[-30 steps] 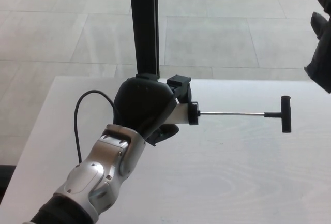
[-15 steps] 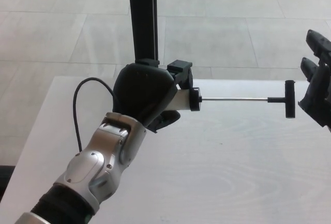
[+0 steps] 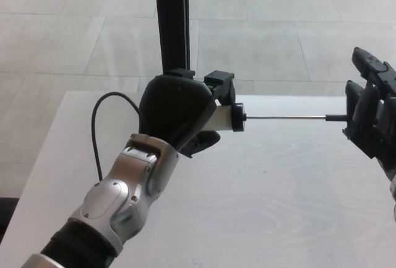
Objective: The robot uses its left hand to lift the air pump kept on the middle of the desk and use the right hand to compress the handle
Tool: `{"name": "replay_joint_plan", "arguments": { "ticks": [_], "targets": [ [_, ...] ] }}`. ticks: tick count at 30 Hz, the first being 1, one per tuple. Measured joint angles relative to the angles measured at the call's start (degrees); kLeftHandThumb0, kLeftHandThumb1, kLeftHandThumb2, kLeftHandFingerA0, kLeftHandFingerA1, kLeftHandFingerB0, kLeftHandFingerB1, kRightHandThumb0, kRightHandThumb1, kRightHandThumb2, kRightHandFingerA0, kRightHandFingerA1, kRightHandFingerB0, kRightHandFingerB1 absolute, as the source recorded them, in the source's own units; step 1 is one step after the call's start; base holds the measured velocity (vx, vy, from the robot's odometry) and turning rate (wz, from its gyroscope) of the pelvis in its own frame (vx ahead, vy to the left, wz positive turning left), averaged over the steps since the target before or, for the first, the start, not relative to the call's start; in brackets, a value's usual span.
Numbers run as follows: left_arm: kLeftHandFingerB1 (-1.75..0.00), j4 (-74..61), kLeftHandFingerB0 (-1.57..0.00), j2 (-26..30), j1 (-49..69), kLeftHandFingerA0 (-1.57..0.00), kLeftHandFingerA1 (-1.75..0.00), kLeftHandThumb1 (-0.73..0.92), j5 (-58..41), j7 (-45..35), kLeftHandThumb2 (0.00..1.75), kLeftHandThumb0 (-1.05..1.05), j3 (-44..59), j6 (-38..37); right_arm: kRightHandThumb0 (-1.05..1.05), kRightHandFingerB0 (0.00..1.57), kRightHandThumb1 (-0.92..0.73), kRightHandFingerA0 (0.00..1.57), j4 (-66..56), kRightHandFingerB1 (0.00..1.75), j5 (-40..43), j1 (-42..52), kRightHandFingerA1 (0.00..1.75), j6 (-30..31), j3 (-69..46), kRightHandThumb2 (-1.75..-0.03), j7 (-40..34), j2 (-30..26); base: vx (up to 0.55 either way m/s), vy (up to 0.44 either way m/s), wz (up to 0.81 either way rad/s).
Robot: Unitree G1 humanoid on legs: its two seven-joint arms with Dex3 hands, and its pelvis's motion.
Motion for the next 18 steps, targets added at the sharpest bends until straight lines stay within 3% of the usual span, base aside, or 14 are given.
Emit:
{"name": "replay_joint_plan", "arguments": {
  "ticks": [1, 2, 3, 4, 6, 7, 13, 16, 17, 18],
  "targets": [
    [-1.44, 0.0, -0.72, -0.1, 0.0, -0.88, -1.69, 0.61, 0.0, 0.0, 0.96, -0.16, 0.0, 0.0, -0.90, 0.02, -0.85, 0.04, 0.1, 0.21, 0.0, 0.0, 0.21, 0.0, 0.0, -1.19, -0.1, 0.2, 0.00, 0.000, 0.00],
    [-1.46, 0.1, -0.74, -0.4, 0.0, -0.82, -1.70, 0.56, 0.0, 0.0, 0.96, -0.18, 0.0, 0.0, -0.94, 0.06, -0.92, 0.00, 0.4, 0.24, 0.0, -0.1, 0.19, 0.0, 0.1, -0.90, -0.1, 0.6, 0.00, 0.000, 0.00],
    [-1.46, 0.1, -0.74, -0.5, 0.0, -0.82, -1.70, 0.56, -0.1, 0.0, 0.96, -0.18, 0.0, 0.0, -0.94, 0.06, -0.92, 0.00, 0.7, 0.24, 0.0, -0.1, 0.19, 0.0, 0.2, -0.90, -0.2, 0.8, 0.00, 0.000, 0.00],
    [-1.47, 0.1, -0.73, -0.7, 0.0, -0.82, -1.70, 0.57, -0.1, 0.0, 0.96, -0.19, 0.0, 0.0, -0.88, 0.05, -0.87, 0.00, 0.9, 0.22, 0.1, -0.1, 0.19, 0.0, 0.2, -1.29, -0.2, 1.2, 0.00, 0.000, 0.00],
    [-1.24, 0.2, -0.79, -0.9, 0.0, -0.88, -1.67, 0.60, -0.1, 0.1, 0.93, -0.21, 0.0, 0.0, -0.96, 0.05, -0.91, 0.04, 1.4, 0.19, 0.1, -0.1, 0.15, 0.0, 0.4, -1.30, -0.4, 1.9, 0.00, 0.000, 0.00],
    [-1.27, 0.3, -0.81, -1.2, 0.0, -0.93, -1.67, 0.57, -0.2, 0.1, 0.93, -0.18, 0.1, 0.0, -0.95, 0.03, -0.92, 0.02, 1.7, 0.18, 0.0, -0.1, 0.15, -0.1, 0.6, -1.31, -0.6, 2.3, 0.00, 0.000, 0.00],
    [-1.38, 0.9, -0.77, -2.2, -0.2, -0.87, -1.69, 0.55, -0.4, 0.1, 0.99, -0.20, 0.4, 0.0, -0.91, 0.01, -0.91, 0.00, 2.3, 0.20, -0.1, -0.2, 0.18, -0.8, 1.2, -1.30, -1.0, 3.1, 0.00, 0.000, 0.00],
    [-1.28, 1.1, -0.82, -3.0, -0.3, -0.95, -1.68, 0.56, -0.5, 0.0, 0.93, -0.17, 0.4, 0.0, -0.95, 0.04, -0.91, 0.03, 2.7, 0.20, -0.1, -0.5, 0.15, -1.5, 1.4, -1.30, -1.2, 3.6, 0.00, 0.000, 0.00],
    [-1.15, 1.3, -0.85, -3.1, -0.5, -0.91, -1.53, 0.58, -0.4, 0.0, 0.95, -0.23, 0.4, 0.0, -0.93, 0.06, -0.89, 0.06, 3.0, 0.23, -0.1, -0.6, 0.19, -1.7, 1.4, -1.29, -1.4, 3.9, 0.00, 0.000, 0.00],
    [-1.17, 1.5, -0.83, -3.2, -0.6, -0.89, -1.53, 0.60, -0.4, 0.0, 0.92, -0.23, 0.3, 0.1, -0.89, 0.06, -0.86, 0.05, 3.2, 0.26, -0.1, -0.7, 0.23, -2.0, 1.5, -1.28, -1.5, 4.2, 0.00, 0.000, 0.00]
  ]
}}
